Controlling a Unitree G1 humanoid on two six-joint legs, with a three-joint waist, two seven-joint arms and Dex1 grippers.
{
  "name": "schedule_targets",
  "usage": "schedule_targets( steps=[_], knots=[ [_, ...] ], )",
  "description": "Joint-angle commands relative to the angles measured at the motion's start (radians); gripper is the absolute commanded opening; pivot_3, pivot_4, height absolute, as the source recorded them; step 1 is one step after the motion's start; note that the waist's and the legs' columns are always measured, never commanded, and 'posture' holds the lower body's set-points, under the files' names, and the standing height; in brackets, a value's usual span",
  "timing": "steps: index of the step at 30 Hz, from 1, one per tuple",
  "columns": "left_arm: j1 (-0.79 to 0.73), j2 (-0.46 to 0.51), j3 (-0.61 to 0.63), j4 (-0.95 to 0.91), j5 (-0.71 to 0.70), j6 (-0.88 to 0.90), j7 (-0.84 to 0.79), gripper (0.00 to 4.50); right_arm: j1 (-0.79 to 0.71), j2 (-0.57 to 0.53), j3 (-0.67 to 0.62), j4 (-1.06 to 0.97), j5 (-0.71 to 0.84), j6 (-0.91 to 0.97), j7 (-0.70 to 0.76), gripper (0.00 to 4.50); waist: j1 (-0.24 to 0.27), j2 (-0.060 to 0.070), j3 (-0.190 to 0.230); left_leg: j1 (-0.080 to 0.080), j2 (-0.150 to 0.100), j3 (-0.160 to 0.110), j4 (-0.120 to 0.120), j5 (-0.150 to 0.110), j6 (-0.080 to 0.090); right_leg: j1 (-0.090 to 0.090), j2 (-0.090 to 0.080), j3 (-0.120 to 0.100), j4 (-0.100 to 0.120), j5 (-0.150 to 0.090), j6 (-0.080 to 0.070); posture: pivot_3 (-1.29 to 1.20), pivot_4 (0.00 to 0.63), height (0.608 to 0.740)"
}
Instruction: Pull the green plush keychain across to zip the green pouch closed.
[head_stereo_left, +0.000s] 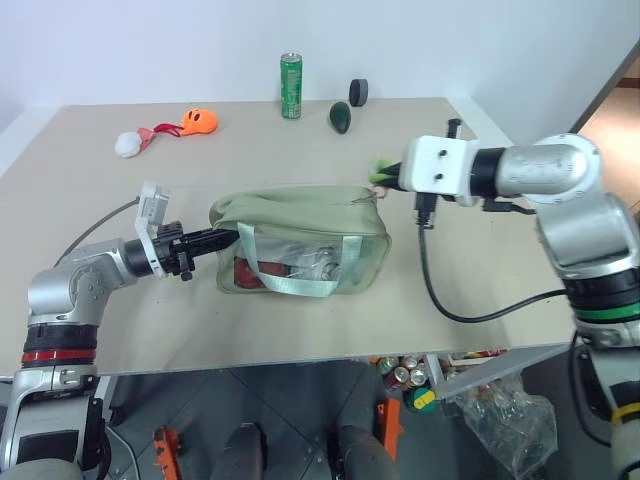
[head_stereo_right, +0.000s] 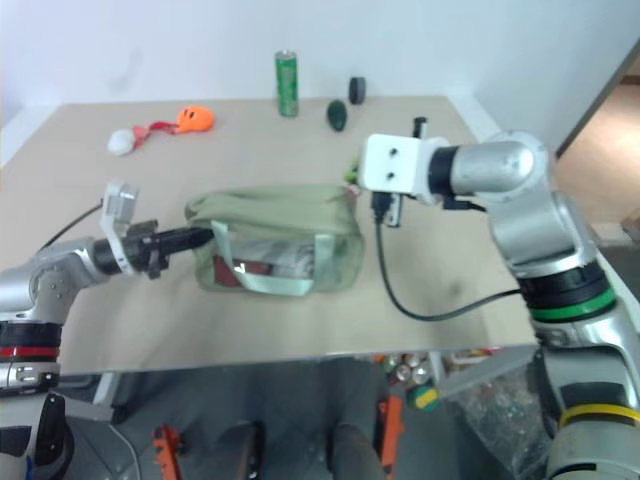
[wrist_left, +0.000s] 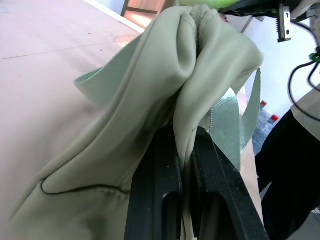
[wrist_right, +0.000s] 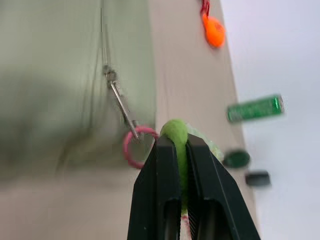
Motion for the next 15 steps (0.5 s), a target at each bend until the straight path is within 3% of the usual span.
schedule_targets(
  steps=[1,7,11,15],
  knots=[
    [0.002,-0.01,-0.047,0.011,0.023,0.0,-0.008,0.0,0.013,-0.103,-0.063,-0.076,-0.027,-0.037,0.061,0.02,-0.001,0.0,0.0,0.0,0.0,0.001,0.0,0.0,0.0,0.0,-0.001,0.0,0.0,0.0,0.0,0.0,0.15,0.74],
    [-0.008,-0.011,-0.054,0.025,0.028,-0.004,-0.014,0.0,0.044,-0.235,-0.087,-0.113,-0.073,-0.068,0.113,0.02,0.0,0.0,0.0,0.0,-0.003,0.0,0.001,0.0,0.0,0.001,-0.003,0.0,0.0,-0.001,0.002,0.0,0.15,0.74],
    [-0.006,-0.01,-0.057,0.025,0.026,-0.003,-0.015,0.0,0.088,-0.188,-0.037,-0.17,-0.087,-0.057,0.095,0.02,0.0,0.0,0.0,0.0,-0.004,0.001,0.001,0.0,0.0,0.002,-0.005,0.0,0.0,-0.001,0.003,0.0,0.15,0.74],
    [-0.01,-0.01,-0.062,0.029,0.024,0.007,-0.019,0.0,0.17,-0.068,0.078,-0.156,-0.182,-0.1,0.044,0.02,-0.001,0.0,0.0,0.0,-0.004,0.001,0.001,0.0,0.0,0.002,-0.006,-0.001,0.0,-0.001,0.003,0.0,0.15,0.74]
  ],
)
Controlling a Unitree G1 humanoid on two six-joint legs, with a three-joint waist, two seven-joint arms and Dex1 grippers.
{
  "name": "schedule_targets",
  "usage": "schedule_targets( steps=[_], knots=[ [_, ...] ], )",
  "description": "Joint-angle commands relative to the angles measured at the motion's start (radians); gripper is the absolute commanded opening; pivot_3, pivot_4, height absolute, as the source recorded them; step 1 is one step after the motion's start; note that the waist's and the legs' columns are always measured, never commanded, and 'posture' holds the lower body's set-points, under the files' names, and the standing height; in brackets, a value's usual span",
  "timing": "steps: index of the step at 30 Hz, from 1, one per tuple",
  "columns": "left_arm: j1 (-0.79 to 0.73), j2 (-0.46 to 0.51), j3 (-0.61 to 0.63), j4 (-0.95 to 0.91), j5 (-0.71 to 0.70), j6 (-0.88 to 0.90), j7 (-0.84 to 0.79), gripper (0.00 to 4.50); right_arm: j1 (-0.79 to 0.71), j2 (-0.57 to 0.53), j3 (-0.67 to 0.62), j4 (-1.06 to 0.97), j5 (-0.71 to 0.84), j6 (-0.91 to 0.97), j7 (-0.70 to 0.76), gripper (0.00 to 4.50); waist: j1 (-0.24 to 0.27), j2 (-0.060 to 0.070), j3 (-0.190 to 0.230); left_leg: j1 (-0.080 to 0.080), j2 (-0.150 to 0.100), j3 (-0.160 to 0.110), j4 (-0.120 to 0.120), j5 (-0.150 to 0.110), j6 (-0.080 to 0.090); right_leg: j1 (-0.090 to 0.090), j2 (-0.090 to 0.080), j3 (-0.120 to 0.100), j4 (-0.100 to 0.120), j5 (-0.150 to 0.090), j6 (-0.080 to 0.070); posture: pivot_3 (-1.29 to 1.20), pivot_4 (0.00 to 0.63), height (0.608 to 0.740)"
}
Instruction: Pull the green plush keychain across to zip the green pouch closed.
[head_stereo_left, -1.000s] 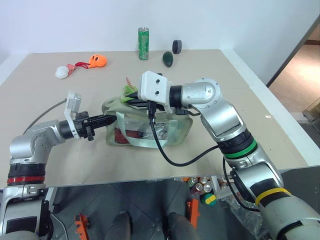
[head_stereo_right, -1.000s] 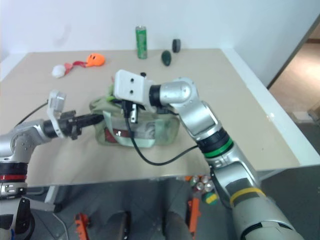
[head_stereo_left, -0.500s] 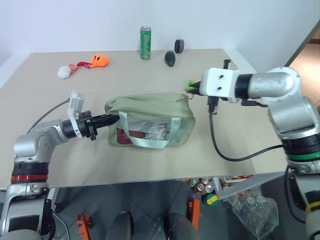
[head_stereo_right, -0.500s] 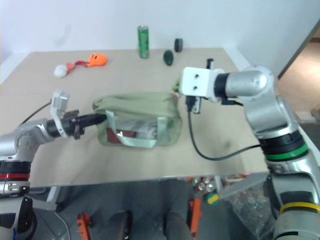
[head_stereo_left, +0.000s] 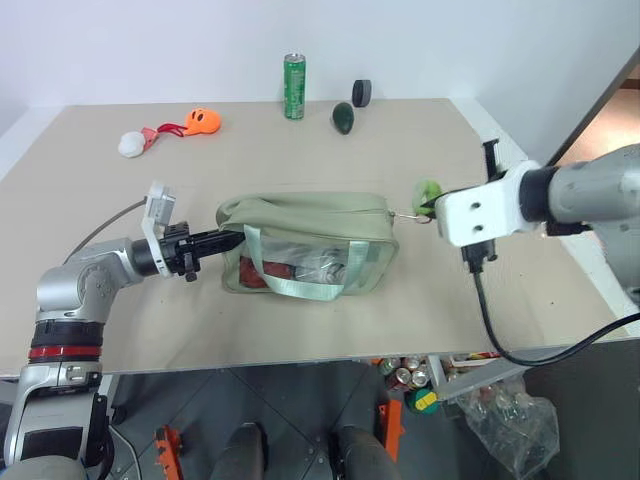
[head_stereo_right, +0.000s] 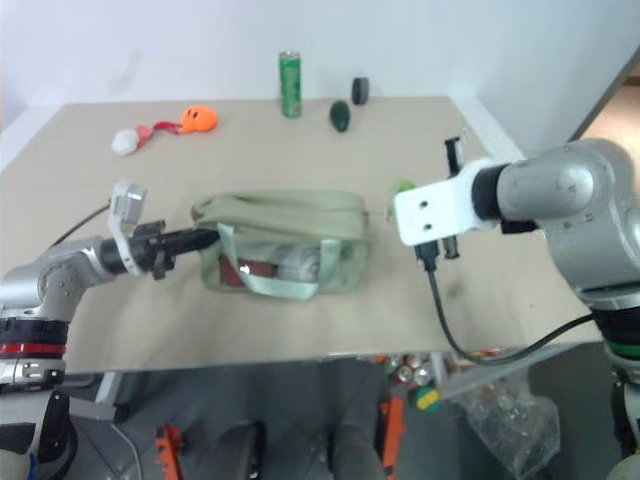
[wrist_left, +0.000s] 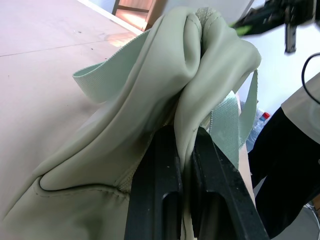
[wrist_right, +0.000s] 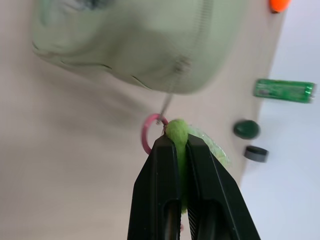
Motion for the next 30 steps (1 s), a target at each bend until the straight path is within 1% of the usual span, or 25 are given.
schedule_targets(
  steps=[1,3,5,10,13,17,18,19,20,24,25,26,27,28,30],
  knots=[
    [0.004,0.0,-0.043,0.006,0.023,0.021,-0.003,0.0,0.055,0.083,0.1,0.033,-0.118,-0.065,-0.055,0.02,0.0,0.0,0.0,0.0,0.0,0.0,0.0,0.0,0.0,0.0,0.0,0.0,0.0,0.0,0.0,0.0,0.15,0.74],
    [0.004,0.003,-0.044,0.005,0.023,0.023,-0.004,0.0,0.074,0.123,0.134,0.08,-0.176,-0.097,-0.085,0.02,0.001,0.0,0.0,0.0,0.0,-0.001,0.0,0.0,0.0,0.0,0.001,-0.001,0.0,0.0,0.0,0.0,0.15,0.74],
    [0.005,0.008,-0.04,0.001,0.018,0.029,-0.004,0.0,0.079,0.142,0.138,0.113,-0.2,-0.116,-0.098,0.02,0.001,0.0,0.0,0.0,0.0,0.0,0.001,0.0,0.0,0.0,0.0,0.0,0.0,0.0,0.0,0.0,0.15,0.74],
    [0.011,0.018,-0.026,-0.008,0.007,0.044,-0.002,0.0,0.082,0.129,0.125,0.179,-0.254,-0.162,-0.116,0.02,0.0,-0.001,0.0,0.0,0.0,0.0,0.001,0.0,0.0,0.0,0.0,-0.001,0.0,0.0,0.0,0.0,0.15,0.74],
    [0.014,0.019,-0.025,-0.009,0.005,0.046,0.0,0.0,0.11,0.139,0.121,0.172,-0.247,-0.165,-0.108,0.02,0.0,-0.001,0.0,0.0,0.0,-0.001,0.001,0.0,0.0,0.001,0.001,0.0,0.0,0.001,0.0,0.0,0.15,0.74],
    [0.007,0.009,-0.029,-0.01,0.005,0.046,0.006,0.0,0.148,0.206,0.086,0.123,-0.166,-0.091,-0.099,0.02,-0.001,-0.002,-0.001,0.001,0.001,-0.001,0.001,0.0,0.0,0.002,0.001,0.0,0.0,0.001,0.0,0.0,0.15,0.74],
    [0.003,0.006,-0.029,-0.007,0.008,0.041,0.009,0.0,0.152,0.238,0.049,0.109,-0.11,-0.026,-0.101,0.34,-0.001,-0.002,-0.001,0.001,0.001,-0.001,0.001,0.0,0.0,0.002,0.001,0.0,0.0,0.001,0.0,0.0,0.15,0.74],
    [-0.002,0.004,-0.028,-0.003,0.011,0.039,0.014,0.0,0.154,0.269,0.009,0.092,-0.048,0.047,-0.097,0.75,-0.001,-0.002,-0.001,0.001,0.001,-0.001,0.001,0.0,0.0,0.002,0.001,0.0,0.001,0.001,-0.001,0.0,0.15,0.74],
    [-0.005,0.003,-0.023,-0.002,0.008,0.039,0.018,0.0,0.157,0.291,-0.038,0.069,0.023,0.121,-0.085,1.03,-0.001,-0.002,-0.001,0.001,0.001,-0.001,0.002,0.0,0.0,0.002,0.002,-0.001,0.001,0.001,-0.001,0.0,0.15,0.74],
    [-0.004,-0.002,0.012,-0.015,-0.019,0.035,0.026,0.0,0.165,0.311,-0.151,0.021,0.153,0.258,-0.078,2.37,-0.002,-0.001,-0.001,0.001,0.001,-0.001,0.002,0.0,0.0,0.002,0.002,0.0,0.001,0.002,-0.001,0.0,0.15,0.74],
    [-0.005,-0.003,0.026,-0.018,-0.03,0.042,0.03,0.76,0.166,0.309,-0.175,0.021,0.17,0.28,-0.089,2.75,-0.002,-0.001,-0.001,0.001,0.001,-0.001,0.002,0.0,0.0,0.002,0.002,0.0,0.001,0.002,-0.001,0.0,0.15,0.74],
    [-0.004,-0.003,0.043,-0.025,-0.046,0.048,0.031,1.01,0.169,0.306,-0.206,0.029,0.189,0.314,-0.105,3.07,-0.002,-0.001,-0.001,0.001,0.001,-0.001,0.002,0.0,0.0,0.002,0.002,0.0,0.001,0.002,-0.001,0.0,0.15,0.74],
    [-0.005,-0.003,0.069,-0.031,-0.063,0.053,0.041,1.42,0.195,0.283,-0.245,0.038,0.214,0.318,-0.097,3.46,-0.002,-0.002,-0.001,0.001,0.001,-0.002,0.002,0.0,0.0,0.002,0.002,-0.001,0.001,0.002,-0.001,0.0,0.15,0.74],
    [-0.009,-0.003,0.092,-0.029,-0.079,0.069,0.06,1.66,0.22,0.261,-0.277,0.043,0.237,0.326,-0.085,3.73,-0.001,-0.002,-0.001,0.001,0.002,-0.002,0.002,0.0,0.0,0.001,0.003,-0.001,0.001,0.002,-0.001,0.0,0.15,0.74],
    [-0.009,0.012,0.11,-0.039,-0.106,0.109,0.073,2.36,0.265,0.221,-0.335,0.043,0.29,0.345,-0.057,3.75,-0.001,-0.002,-0.001,0.0,0.001,-0.002,0.001,0.0,0.0,0.001,0.002,-0.001,0.001,0.002,-0.001,0.0,0.15,0.74]
  ],
)
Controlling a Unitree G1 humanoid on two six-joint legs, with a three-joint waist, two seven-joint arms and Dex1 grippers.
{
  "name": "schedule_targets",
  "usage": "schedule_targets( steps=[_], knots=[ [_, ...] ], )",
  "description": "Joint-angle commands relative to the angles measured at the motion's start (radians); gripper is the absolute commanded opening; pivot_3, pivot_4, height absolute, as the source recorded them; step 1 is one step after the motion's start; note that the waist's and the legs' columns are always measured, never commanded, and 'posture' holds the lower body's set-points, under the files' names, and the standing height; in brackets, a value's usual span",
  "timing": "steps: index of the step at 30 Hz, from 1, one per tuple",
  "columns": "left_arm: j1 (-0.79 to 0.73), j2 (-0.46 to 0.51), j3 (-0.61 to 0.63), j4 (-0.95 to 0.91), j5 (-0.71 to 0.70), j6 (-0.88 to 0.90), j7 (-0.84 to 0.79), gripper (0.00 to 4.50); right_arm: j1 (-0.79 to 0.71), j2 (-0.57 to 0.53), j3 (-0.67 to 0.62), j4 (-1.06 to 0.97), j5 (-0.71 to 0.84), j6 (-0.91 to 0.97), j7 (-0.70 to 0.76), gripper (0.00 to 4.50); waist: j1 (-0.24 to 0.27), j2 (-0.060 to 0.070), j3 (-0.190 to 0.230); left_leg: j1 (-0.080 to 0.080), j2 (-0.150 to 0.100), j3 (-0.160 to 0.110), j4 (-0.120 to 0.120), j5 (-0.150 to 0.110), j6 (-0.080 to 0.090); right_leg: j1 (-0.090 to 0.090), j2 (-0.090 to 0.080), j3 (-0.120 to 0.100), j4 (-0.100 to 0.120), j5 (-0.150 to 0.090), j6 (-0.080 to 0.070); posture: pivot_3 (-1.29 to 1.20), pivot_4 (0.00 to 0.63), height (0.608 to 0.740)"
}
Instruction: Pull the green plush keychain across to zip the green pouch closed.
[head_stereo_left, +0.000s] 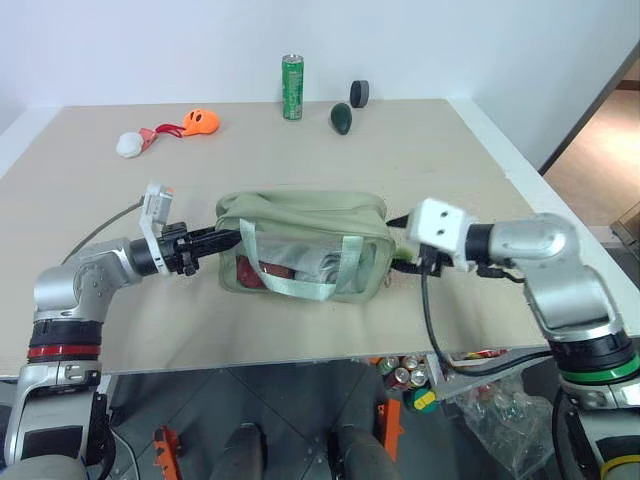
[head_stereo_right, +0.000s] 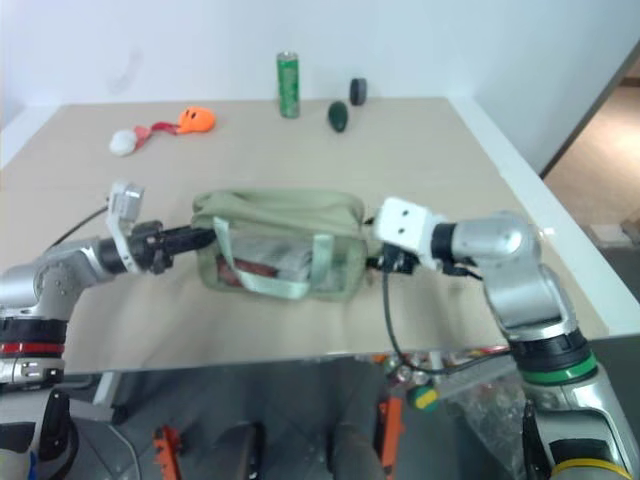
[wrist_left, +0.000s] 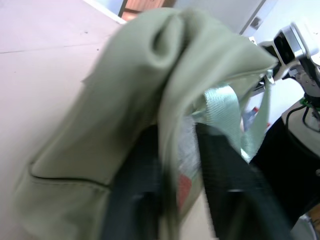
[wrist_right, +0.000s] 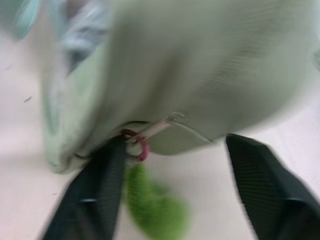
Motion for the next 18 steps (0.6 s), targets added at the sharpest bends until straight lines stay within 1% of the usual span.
schedule_targets(
  steps=[1,2,5,8,11,13,15,18],
  knots=[
    [-0.004,0.029,0.062,-0.044,-0.057,0.062,0.031,2.69,0.055,-0.073,-0.126,-0.019,0.09,0.03,0.028,3.75,-0.001,0.0,0.0,0.0,0.0,0.0,0.0,0.0,0.0,0.0,0.0,0.0,0.0,0.0,0.0,0.0,0.15,0.74],
    [-0.004,0.038,0.074,-0.053,-0.081,0.098,0.035,3.03,0.064,-0.091,-0.148,-0.012,0.107,0.037,0.028,3.75,-0.003,0.0,0.0,-0.001,0.0,0.001,0.0,0.0,0.0,-0.001,0.0,0.001,0.0,0.0,0.0,0.0,0.15,0.74],
    [0.021,0.083,0.114,-0.111,-0.162,0.201,0.018,3.03,0.113,-0.149,-0.207,-0.011,0.15,0.034,0.054,3.75,-0.011,0.0,0.0,-0.001,0.001,0.001,0.0,0.0,0.001,-0.002,0.001,0.001,0.0,0.0,0.0,0.0,0.15,0.74],
    [0.062,0.146,0.134,-0.148,-0.186,0.238,0.005,3.03,0.165,-0.193,-0.266,-0.02,0.199,0.049,0.075,3.75,-0.02,0.0,0.0,0.0,0.002,0.001,-0.002,0.0,0.001,-0.002,0.002,0.001,0.0,0.0,-0.001,0.0,0.15,0.74],
    [0.118,0.236,0.141,-0.112,-0.148,0.21,-0.039,3.03,0.218,-0.204,-0.362,-0.06,0.301,0.095,0.099,3.75,-0.024,0.0,0.0,0.001,0.003,0.001,-0.003,0.0,0.001,-0.002,0.003,0.001,0.0,-0.001,-0.002,0.0,0.15,0.74],
    [0.142,0.286,0.165,-0.061,-0.134,0.192,-0.054,3.03,0.238,-0.189,-0.432,-0.103,0.399,0.161,0.092,3.75,-0.029,0.0,0.001,0.002,0.003,0.001,-0.004,0.0,0.001,-0.002,0.004,0.002,0.0,-0.001,-0.003,0.0,0.15,0.74],
    [0.14,0.317,0.198,-0.003,-0.138,0.188,-0.055,3.03,0.261,-0.178,-0.481,-0.142,0.474,0.211,0.079,3.75,-0.028,0.001,0.001,0.002,0.004,0.001,-0.004,0.0,0.001,-0.002,0.004,0.001,0.0,-0.001,-0.004,0.0,0.15,0.74],
    [0.13,0.335,0.232,0.05,-0.136,0.154,-0.072,3.03,0.285,-0.169,-0.5,-0.168,0.51,0.244,0.036,3.75,-0.028,0.0,0.001,0.002,0.004,0.001,-0.003,0.0,0.001,-0.002,0.004,0.001,0.0,-0.001,-0.004,0.0,0.15,0.74]
  ],
)
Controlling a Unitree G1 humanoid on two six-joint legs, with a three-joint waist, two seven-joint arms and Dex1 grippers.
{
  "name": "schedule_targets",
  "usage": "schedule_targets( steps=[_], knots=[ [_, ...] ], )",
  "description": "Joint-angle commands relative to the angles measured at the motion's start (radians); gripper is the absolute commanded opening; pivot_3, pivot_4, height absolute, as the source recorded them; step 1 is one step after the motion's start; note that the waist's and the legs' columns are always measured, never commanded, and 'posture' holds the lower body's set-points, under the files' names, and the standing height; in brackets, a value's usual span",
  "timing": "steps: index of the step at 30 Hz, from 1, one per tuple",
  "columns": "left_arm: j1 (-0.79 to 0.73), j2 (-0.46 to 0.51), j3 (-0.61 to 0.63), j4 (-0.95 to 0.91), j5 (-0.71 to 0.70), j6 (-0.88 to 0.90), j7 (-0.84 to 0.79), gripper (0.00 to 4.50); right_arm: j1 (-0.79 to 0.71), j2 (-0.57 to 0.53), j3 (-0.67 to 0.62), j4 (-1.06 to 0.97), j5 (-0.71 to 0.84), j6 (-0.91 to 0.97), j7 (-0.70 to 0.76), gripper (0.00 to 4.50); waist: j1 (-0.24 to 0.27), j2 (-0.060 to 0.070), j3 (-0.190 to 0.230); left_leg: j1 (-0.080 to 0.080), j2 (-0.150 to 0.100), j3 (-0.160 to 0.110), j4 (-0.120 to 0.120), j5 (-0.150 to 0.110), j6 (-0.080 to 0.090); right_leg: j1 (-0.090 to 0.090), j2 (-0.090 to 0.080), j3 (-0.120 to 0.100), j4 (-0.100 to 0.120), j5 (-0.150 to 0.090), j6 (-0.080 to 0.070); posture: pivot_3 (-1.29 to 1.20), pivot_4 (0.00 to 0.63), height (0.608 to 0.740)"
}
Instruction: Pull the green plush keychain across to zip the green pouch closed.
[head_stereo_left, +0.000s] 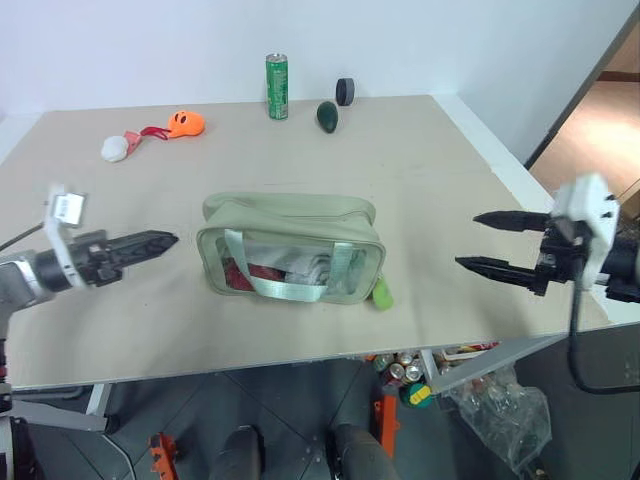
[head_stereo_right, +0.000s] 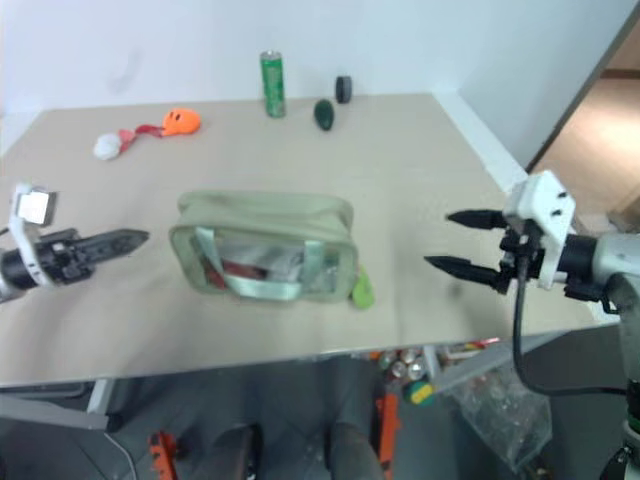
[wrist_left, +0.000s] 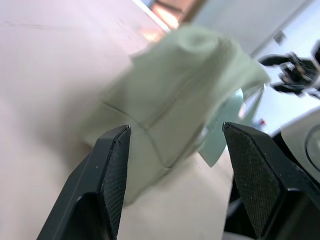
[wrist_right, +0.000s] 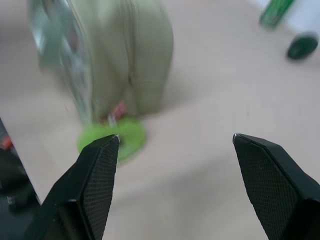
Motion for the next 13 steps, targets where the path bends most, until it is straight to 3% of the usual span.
schedule_targets(
  steps=[1,13],
  knots=[
    [-0.02,0.034,0.065,0.041,-0.006,-0.046,-0.029,3.03,0.02,0.009,-0.044,-0.044,0.056,0.035,-0.051,3.75,0.0,0.0,0.0,0.0,0.0,0.0,0.0,0.0,0.0,0.0,0.0,0.0,0.0,0.0,0.0,0.0,0.15,0.74],
    [-0.019,-0.001,0.07,0.062,0.025,-0.126,0.038,3.03,0.031,0.01,0.001,-0.077,0.107,0.05,-0.143,3.75,0.002,0.0,0.0,-0.001,0.0,0.001,0.0,0.0,0.0,-0.001,-0.001,0.001,0.0,0.0,0.0,0.0,0.15,0.74]
  ],
)
